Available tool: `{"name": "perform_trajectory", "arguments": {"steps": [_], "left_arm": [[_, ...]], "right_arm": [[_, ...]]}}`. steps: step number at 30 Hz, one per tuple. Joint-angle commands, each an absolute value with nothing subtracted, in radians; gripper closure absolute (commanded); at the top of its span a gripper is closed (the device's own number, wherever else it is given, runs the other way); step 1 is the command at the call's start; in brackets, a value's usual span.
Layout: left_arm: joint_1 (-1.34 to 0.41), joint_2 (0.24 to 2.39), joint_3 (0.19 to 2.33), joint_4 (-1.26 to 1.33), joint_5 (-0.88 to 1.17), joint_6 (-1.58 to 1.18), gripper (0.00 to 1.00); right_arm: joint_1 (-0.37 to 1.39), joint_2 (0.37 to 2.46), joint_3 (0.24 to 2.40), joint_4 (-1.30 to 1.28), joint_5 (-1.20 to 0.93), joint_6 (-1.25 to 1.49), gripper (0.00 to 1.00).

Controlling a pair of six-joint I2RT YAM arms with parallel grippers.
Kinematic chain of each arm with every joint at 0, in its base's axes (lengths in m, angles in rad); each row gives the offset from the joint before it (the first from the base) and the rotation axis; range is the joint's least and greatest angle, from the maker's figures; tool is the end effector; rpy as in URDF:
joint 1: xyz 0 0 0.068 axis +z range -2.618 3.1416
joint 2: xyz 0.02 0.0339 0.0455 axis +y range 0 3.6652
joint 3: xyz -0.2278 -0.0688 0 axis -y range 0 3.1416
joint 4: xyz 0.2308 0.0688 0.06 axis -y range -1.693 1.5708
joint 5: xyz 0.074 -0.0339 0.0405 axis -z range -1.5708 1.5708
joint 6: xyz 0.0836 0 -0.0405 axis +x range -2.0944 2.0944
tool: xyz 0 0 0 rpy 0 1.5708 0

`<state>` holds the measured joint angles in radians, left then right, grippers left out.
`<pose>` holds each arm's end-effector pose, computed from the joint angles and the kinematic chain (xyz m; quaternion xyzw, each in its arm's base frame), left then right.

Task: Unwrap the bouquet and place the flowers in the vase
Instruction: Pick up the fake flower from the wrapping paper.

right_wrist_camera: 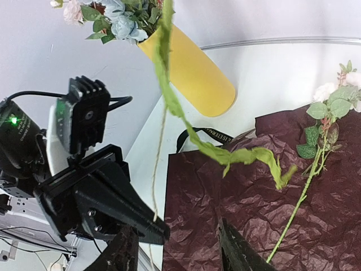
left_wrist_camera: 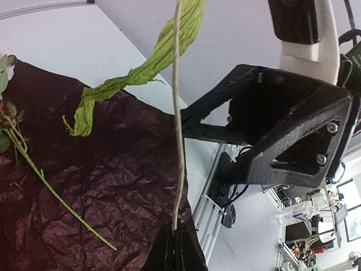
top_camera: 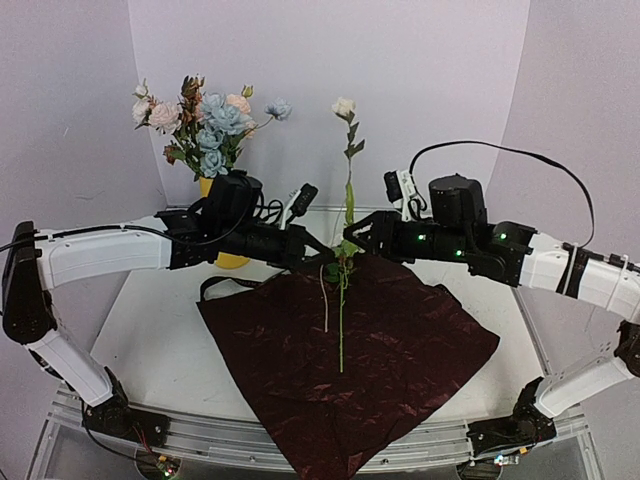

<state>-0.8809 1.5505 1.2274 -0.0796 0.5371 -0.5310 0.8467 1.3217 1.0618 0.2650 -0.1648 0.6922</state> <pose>0.2136 -0.3261 0.2677 0.2841 0.7666 -0.5134 0.2610 0.2274 0.2778 0.3337 -0.1124 0.6963 0.5332 0.4671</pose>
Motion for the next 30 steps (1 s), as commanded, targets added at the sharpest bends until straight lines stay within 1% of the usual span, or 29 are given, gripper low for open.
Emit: {"name": "perform_trajectory", "arguments": {"steps": [1, 4, 8, 12, 14, 16, 17, 18, 20, 21, 22, 24, 26, 30], "left_arm": [[-0.901, 1.562, 1.296, -0.070, 0.587, -0.504, 1.00], [-0.913, 1.568, 1.301, -0.071, 0.589, -0.500, 1.00], [-0.926, 1.582, 1.312, -0.070, 0.589, -0.500, 1.00], [-0.935, 1.594, 1.328, -0.070, 0.581, -0.497, 1.00], [-0.939, 1.599, 1.335, -0.069, 0.581, -0.496, 1.00], [-0.943, 1.602, 1.338, -0.068, 0.579, -0.496, 0.99], [-0.945, 1.603, 1.337, -0.068, 0.575, -0.498, 0.94], [-0.945, 1.602, 1.335, -0.068, 0.572, -0.500, 0.87], [-0.946, 1.599, 1.328, -0.068, 0.563, -0.503, 0.64], [-0.946, 1.597, 1.325, -0.069, 0.550, -0.506, 0.55], [-0.947, 1.590, 1.322, -0.068, 0.537, -0.505, 0.49], [-0.945, 1.566, 1.317, -0.068, 0.507, -0.502, 0.40], [-0.944, 1.537, 1.309, -0.053, 0.460, -0.502, 0.33], [-0.936, 1.500, 1.312, -0.013, 0.431, -0.506, 0.26]], "right_arm": [[0.850, 1.327, 1.116, 0.291, -0.159, 0.704, 0.54], [0.849, 1.331, 1.122, 0.291, -0.170, 0.710, 0.57], [0.849, 1.339, 1.129, 0.292, -0.191, 0.719, 0.64], [0.849, 1.341, 1.129, 0.299, -0.209, 0.726, 0.70], [0.849, 1.343, 1.127, 0.300, -0.214, 0.731, 0.77], [0.850, 1.343, 1.126, 0.299, -0.218, 0.735, 0.88], [0.850, 1.341, 1.124, 0.299, -0.218, 0.736, 0.93], [0.849, 1.339, 1.123, 0.299, -0.216, 0.737, 0.98], [0.849, 1.334, 1.114, 0.299, -0.211, 0.736, 1.00], [0.849, 1.330, 1.109, 0.299, -0.208, 0.735, 1.00], [0.850, 1.324, 1.102, 0.299, -0.204, 0.733, 1.00], [0.849, 1.319, 1.090, 0.299, -0.202, 0.728, 1.00], [0.849, 1.315, 1.082, 0.299, -0.204, 0.724, 1.00], [0.849, 1.313, 1.078, 0.299, -0.216, 0.708, 1.00]]}}
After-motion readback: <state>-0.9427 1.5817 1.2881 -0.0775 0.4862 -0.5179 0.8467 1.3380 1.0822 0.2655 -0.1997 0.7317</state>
